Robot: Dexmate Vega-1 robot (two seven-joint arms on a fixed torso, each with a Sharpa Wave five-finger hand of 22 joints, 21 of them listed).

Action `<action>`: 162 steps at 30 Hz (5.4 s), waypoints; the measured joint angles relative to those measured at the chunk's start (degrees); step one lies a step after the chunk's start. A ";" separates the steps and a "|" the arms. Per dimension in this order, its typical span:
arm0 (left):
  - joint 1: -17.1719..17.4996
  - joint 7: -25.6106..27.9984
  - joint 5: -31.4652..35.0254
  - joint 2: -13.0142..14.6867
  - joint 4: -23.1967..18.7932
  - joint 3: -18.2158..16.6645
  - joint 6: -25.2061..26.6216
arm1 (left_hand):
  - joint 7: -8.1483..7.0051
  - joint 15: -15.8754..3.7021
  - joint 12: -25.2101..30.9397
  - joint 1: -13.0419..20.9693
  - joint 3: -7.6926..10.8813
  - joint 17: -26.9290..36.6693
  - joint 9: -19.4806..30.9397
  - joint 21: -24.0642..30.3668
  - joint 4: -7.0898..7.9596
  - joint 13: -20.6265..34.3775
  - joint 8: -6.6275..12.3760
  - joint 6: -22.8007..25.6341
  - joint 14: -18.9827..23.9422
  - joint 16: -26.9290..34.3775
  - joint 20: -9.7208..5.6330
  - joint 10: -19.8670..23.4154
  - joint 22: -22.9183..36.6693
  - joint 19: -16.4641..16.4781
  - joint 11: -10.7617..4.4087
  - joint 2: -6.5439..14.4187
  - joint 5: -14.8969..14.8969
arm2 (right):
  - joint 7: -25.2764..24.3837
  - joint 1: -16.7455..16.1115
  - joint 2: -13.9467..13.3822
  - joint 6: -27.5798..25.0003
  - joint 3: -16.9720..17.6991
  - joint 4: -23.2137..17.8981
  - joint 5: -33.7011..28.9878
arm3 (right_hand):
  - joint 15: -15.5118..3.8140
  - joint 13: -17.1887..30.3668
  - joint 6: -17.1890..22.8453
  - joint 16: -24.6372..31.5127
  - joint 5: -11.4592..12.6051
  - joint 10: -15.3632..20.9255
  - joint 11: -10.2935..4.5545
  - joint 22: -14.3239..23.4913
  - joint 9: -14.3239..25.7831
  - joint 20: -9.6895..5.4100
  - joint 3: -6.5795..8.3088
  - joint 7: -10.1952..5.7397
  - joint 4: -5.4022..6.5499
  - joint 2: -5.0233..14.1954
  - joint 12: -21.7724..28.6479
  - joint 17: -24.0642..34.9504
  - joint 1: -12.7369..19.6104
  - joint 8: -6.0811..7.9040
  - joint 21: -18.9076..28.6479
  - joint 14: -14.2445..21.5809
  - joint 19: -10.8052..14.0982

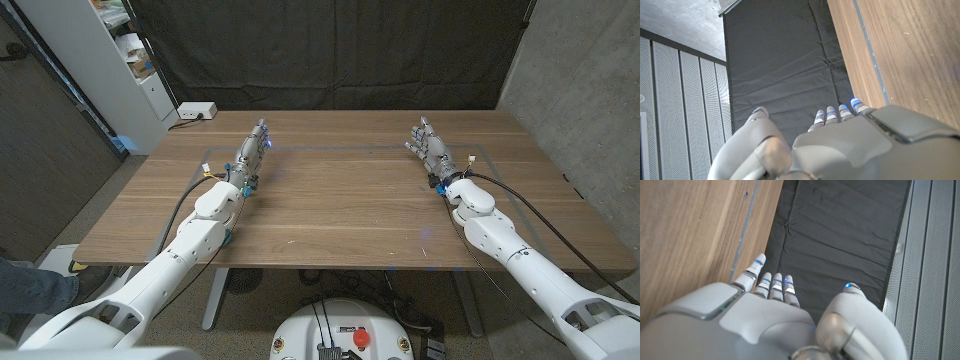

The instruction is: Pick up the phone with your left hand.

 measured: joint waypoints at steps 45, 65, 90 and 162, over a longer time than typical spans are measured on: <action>4.66 -8.98 11.28 -8.81 -4.20 -14.21 5.10 | -0.20 -0.19 0.44 1.27 0.47 -0.02 -0.01 -0.93 -0.48 -1.50 0.22 1.25 -0.18 0.22 0.32 0.95 -0.02 -0.30 -0.32 1.29 0.00 | 2.06 -3.63 7.99 -6.68 9.78 -4.01 -9.32 | -0.01 -1.74 0.29 0.26 0.63 0.00 -0.03 -0.02 -1.12 -0.01 -0.01 -0.30 0.00 0.40 0.00 -1.23 0.35 0.00 -0.69 0.00 0.38; 8.22 -10.23 11.63 -8.50 -7.43 -17.18 2.20 | -0.62 -0.19 0.84 1.50 0.94 -0.03 -0.02 -1.02 -0.94 -2.03 0.22 1.67 -0.18 0.45 0.54 1.26 -0.03 -0.52 -0.62 1.52 0.20 | 0.81 -5.27 8.06 -6.40 10.21 -6.12 -10.24 | -0.02 -2.53 0.29 0.26 0.84 0.00 -0.04 -0.02 -1.49 -0.01 -0.01 -0.30 -0.01 0.64 0.00 -1.76 0.11 0.00 -1.34 0.00 0.37; 12.37 -11.26 10.97 -8.29 -11.33 -19.19 -0.13 | -0.40 -0.18 1.06 2.03 1.10 -0.16 -0.02 -1.56 -1.11 -2.82 0.62 2.70 -0.18 0.44 0.86 2.09 -0.03 -0.19 -0.82 2.05 -0.05 | -0.39 -7.05 7.95 -4.81 10.39 -7.06 -10.39 | -0.02 -3.33 0.74 0.26 1.07 -0.22 -0.26 -0.02 -2.02 -0.01 -0.01 -0.75 -0.01 0.94 0.00 -2.29 0.41 0.00 -2.00 0.00 0.37; 19.45 -19.53 6.37 -4.18 -11.67 -26.56 -6.44 | -0.41 -0.04 1.71 2.55 0.84 -0.14 -0.03 -2.22 -2.30 -3.88 0.84 5.36 1.22 0.44 1.65 4.44 -0.04 -0.40 -0.51 2.57 -0.67 | -5.01 -8.80 8.05 -1.48 8.84 -9.15 -11.53 | -0.75 -5.16 2.24 0.26 1.50 -0.41 -1.06 -0.03 -2.81 -0.01 -0.49 -1.02 -0.48 1.69 0.00 -3.88 -0.34 0.44 -3.23 0.31 0.37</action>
